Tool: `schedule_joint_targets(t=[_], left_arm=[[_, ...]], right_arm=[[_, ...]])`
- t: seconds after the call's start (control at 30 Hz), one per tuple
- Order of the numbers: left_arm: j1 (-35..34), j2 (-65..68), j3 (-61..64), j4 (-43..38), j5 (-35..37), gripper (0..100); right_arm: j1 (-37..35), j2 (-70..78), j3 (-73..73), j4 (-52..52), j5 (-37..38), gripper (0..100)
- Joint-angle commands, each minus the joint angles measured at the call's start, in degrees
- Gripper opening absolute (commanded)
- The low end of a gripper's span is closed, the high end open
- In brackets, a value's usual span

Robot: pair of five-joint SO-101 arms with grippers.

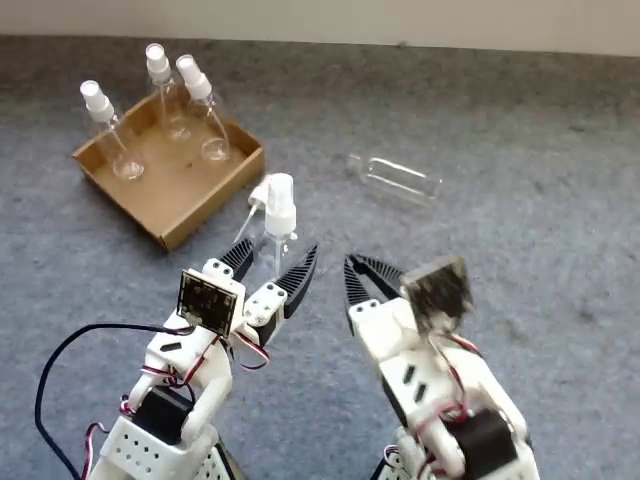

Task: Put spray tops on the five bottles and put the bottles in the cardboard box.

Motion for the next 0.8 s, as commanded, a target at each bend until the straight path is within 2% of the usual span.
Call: schedule_joint_targets(t=[0.0, 0.17, 0.23, 0.37, 0.53, 0.77], left_arm=[[-0.92, -0.31, -4.88, -1.58, -3.52, 4], [-1.19, -0.22, -7.96, -1.58, -9.85, 4], [-3.38, -0.13, -9.54, -1.58, -11.16, 4], [-7.25, -0.04, -13.32, -1.58, -11.25, 4], [-7.43, 1.19, -16.48, -1.58, -11.34, 4], [-7.43, 14.46, -24.75, -1.76, -11.16, 4]], right_arm=[[-0.31, -3.21, -3.65, 0.40, 0.00, 0.7], [-0.66, -2.07, -1.27, -0.57, -0.44, 0.7], [-0.75, -2.07, 0.40, -4.18, -0.44, 0.7], [-0.92, -2.15, 8.84, -14.46, -0.44, 0.7], [-4.53, -2.15, 19.30, -24.92, -0.44, 0.7], [-5.32, -2.15, 24.57, -26.68, -0.44, 0.7]])
